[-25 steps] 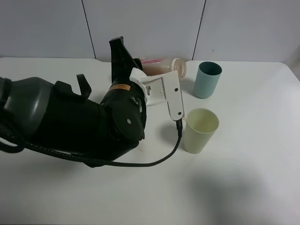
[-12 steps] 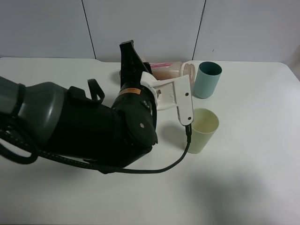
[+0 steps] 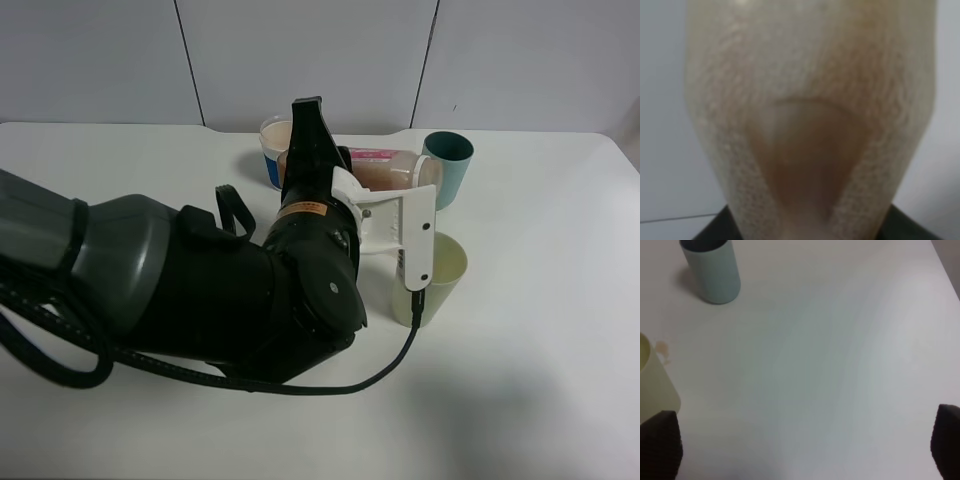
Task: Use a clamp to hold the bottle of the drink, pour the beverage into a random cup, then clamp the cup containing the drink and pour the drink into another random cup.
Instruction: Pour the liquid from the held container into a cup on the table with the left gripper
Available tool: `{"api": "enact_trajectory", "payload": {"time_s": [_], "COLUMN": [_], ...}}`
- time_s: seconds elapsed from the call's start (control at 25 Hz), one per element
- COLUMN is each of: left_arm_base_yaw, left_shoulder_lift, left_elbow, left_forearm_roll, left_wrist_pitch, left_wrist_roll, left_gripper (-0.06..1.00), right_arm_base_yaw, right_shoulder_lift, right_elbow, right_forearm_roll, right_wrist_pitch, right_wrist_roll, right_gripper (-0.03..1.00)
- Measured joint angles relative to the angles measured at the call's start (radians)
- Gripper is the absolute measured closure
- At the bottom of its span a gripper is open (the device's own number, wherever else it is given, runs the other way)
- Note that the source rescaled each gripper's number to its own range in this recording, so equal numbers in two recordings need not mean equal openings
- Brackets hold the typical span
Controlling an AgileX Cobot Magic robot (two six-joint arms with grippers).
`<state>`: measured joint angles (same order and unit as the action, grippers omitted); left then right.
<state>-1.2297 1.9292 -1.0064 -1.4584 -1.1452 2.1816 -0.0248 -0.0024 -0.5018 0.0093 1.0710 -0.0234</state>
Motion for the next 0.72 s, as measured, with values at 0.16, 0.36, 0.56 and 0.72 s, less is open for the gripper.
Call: {"api": "enact_trajectory", "payload": {"time_s": [0.16,0.36,0.56,0.72], "left_arm_base_yaw": [-0.005,-0.005,-0.005,-0.005], "left_shoulder_lift": [0.0,0.0,0.0,0.0], "left_elbow": [0.0,0.0,0.0,0.0], "left_forearm_roll": [0.0,0.019,0.045,0.068], "left_wrist_pitch": [-0.002,-0.027,-0.036,-0.039], "left_wrist_roll": [0.045,0.09,0.11,0.112], "left_gripper": [0.94,0.94,0.94,0.94], "right_arm_base_yaw": [0.0,0.0,0.0,0.0], "right_shoulder_lift": [0.0,0.0,0.0,0.0], "right_elbow": [0.0,0.0,0.0,0.0], "right_forearm_roll": [0.0,0.0,0.0,0.0], "right_wrist_pitch": [0.0,0.0,0.0,0.0], "right_wrist_roll": [0.0,0.0,0.0,0.0], "right_gripper": [-0.03,-0.03,-0.03,-0.03]}}
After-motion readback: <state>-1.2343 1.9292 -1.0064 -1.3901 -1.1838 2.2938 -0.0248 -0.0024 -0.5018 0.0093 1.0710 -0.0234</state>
